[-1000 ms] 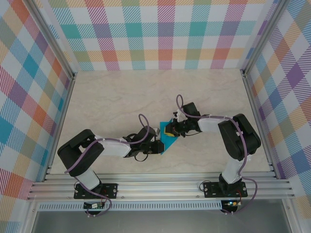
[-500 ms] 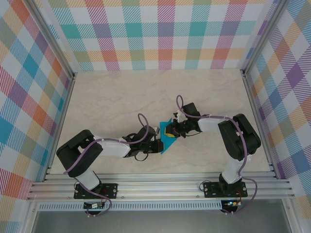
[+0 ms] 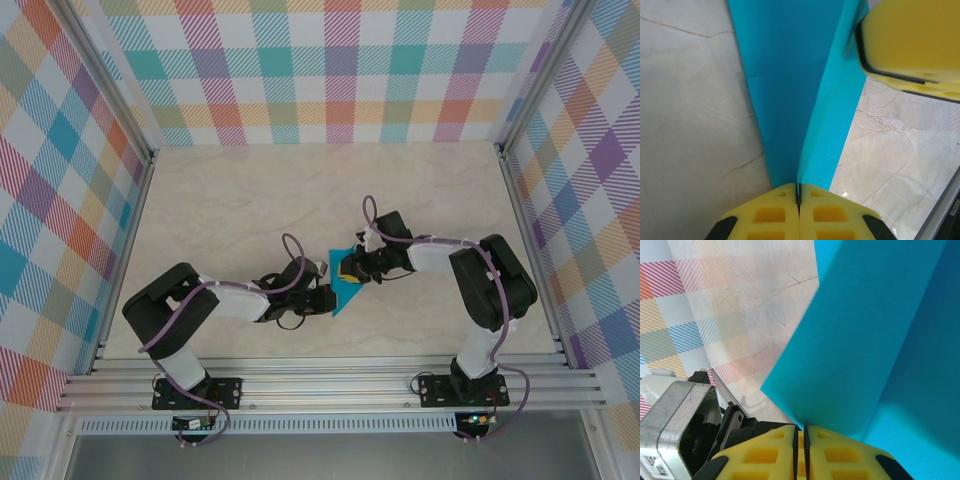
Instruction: Fold a paper plane with a square sheet of paper (pick it up from the middle)
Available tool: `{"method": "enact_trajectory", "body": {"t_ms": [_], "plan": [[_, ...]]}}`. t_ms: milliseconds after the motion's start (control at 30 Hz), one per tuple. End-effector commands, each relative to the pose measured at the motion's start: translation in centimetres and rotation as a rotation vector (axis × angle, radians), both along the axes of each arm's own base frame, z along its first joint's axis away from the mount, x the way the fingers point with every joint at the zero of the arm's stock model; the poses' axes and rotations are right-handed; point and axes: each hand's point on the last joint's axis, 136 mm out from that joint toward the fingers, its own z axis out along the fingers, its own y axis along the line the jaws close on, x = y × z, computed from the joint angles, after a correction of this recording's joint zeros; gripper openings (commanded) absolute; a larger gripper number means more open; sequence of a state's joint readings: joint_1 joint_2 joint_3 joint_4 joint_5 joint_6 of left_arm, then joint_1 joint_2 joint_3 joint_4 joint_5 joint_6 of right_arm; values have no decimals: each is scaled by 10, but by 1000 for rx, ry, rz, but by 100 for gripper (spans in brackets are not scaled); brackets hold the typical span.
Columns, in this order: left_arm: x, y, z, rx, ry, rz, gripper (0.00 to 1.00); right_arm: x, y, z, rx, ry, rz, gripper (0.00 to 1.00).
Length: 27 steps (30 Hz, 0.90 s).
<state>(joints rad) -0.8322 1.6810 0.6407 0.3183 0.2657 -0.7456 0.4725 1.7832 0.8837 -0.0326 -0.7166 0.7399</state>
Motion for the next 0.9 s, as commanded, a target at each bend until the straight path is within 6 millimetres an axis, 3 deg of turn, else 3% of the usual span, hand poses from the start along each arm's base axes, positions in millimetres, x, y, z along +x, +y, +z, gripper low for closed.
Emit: {"method": "enact_trajectory", "body": {"t_ms": [0,267,467,867], "plan": [[-6,5,-12,17,44,0,5,6,7,11,28,-28,27,14],[-7,13,-13,27,46,28,6,15,10,-2,9,-6,11,14],[-7,14,-10,41,37,18,11,18,9,-10,-11,5,7,13],[6,5,14,11,-14,28,17,15,8,-16,-15,20,12,13]]}}
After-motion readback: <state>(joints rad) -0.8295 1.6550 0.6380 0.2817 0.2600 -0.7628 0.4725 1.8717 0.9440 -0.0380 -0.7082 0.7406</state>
